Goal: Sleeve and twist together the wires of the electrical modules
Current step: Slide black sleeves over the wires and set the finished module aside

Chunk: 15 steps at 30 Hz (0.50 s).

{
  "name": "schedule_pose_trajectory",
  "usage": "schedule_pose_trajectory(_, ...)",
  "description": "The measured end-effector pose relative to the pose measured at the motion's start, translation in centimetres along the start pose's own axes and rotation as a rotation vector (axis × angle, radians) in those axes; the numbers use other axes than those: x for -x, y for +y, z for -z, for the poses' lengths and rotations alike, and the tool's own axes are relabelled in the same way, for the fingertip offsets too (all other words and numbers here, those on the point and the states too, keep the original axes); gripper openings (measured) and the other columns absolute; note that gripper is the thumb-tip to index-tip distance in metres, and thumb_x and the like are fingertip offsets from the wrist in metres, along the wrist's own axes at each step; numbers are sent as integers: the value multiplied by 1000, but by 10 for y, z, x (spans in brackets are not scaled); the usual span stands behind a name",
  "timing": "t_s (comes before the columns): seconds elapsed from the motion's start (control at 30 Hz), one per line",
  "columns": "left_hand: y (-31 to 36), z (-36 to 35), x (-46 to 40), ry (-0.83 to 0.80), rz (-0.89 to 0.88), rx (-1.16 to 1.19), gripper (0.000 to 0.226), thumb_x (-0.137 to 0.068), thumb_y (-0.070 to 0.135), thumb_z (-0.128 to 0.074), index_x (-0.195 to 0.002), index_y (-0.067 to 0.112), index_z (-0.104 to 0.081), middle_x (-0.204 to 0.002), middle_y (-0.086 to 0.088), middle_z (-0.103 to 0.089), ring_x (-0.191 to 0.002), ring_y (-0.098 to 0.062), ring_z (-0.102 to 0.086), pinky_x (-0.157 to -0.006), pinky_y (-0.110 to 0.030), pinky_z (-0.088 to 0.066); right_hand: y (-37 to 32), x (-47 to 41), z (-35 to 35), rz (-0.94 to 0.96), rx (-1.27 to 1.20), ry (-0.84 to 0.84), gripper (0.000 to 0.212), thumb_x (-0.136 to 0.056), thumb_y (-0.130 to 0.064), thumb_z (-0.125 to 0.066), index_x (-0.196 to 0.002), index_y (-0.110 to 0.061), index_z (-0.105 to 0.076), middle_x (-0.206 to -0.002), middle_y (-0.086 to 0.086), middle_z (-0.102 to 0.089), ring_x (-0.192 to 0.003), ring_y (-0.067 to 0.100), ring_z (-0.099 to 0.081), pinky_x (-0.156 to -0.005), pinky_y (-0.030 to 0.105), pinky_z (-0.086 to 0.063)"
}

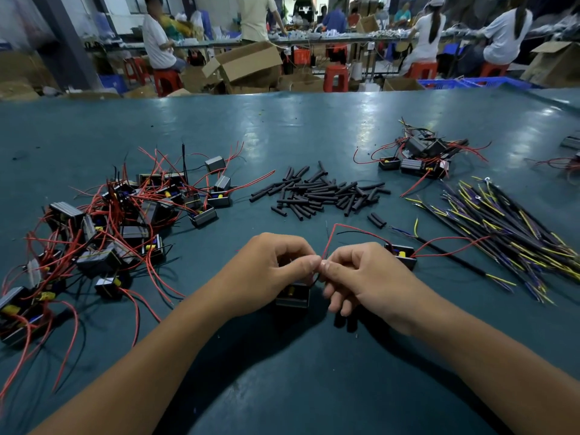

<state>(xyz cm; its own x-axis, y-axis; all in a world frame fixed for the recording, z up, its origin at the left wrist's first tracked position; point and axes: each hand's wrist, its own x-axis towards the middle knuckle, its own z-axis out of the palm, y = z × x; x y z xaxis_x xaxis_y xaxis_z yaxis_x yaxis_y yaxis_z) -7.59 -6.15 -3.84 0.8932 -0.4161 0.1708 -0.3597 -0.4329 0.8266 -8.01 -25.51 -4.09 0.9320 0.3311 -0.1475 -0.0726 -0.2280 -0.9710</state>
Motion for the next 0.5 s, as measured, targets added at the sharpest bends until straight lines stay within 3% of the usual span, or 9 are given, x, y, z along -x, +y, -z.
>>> schedule_pose_trajectory(0.1,0,-3,-2,51,34,80,17,-94,26,-69,-87,10,-72,-75,-3,-74,-71,-20,-70,-75,-40,-60,1,-2,2,66,40,22,24,-99,-16,-57,-78,-6,-61,-61,7,-67,-47,17,-63,-40,22,-46)
schedule_pose_trajectory(0.23,1,-4,-4,77,55,109,13,-94,24,-69,-92,12,-66,-72,-5,-75,-60,-12,-66,-54,-22,-50,4,-4,3,109,80,49,25,-99,-20,-59,-77,-10,-63,-62,7,-68,-48,20,-65,-41,24,-47)
schedule_pose_trajectory(0.33,5,-7,-5,102,137,192,24,-89,29,-72,-95,8,-63,-66,-5,-73,-48,-6,-54,-47,-15,-41,8,-6,1,159,118,57,24,-100,-19,-59,-78,-11,-63,-62,7,-68,-48,21,-65,-42,25,-47)
schedule_pose_trajectory(0.4,5,-10,-6,107,171,278,29,-85,33,-72,-99,8,-67,-64,-4,-71,-48,-5,-52,-47,-14,-38,8,-6,1,198,151,74,23,-100,-17,-58,-78,-14,-63,-62,9,-67,-48,24,-65,-42,26,-46)
schedule_pose_trajectory(0.5,4,-13,-6,139,152,337,15,-89,25,-73,-99,14,-74,-74,-8,-73,-63,-6,-56,-59,-15,-43,6,-4,0,245,187,103,20,-97,-19,-63,-77,-20,-64,-60,10,-66,-47,24,-65,-41,26,-46)
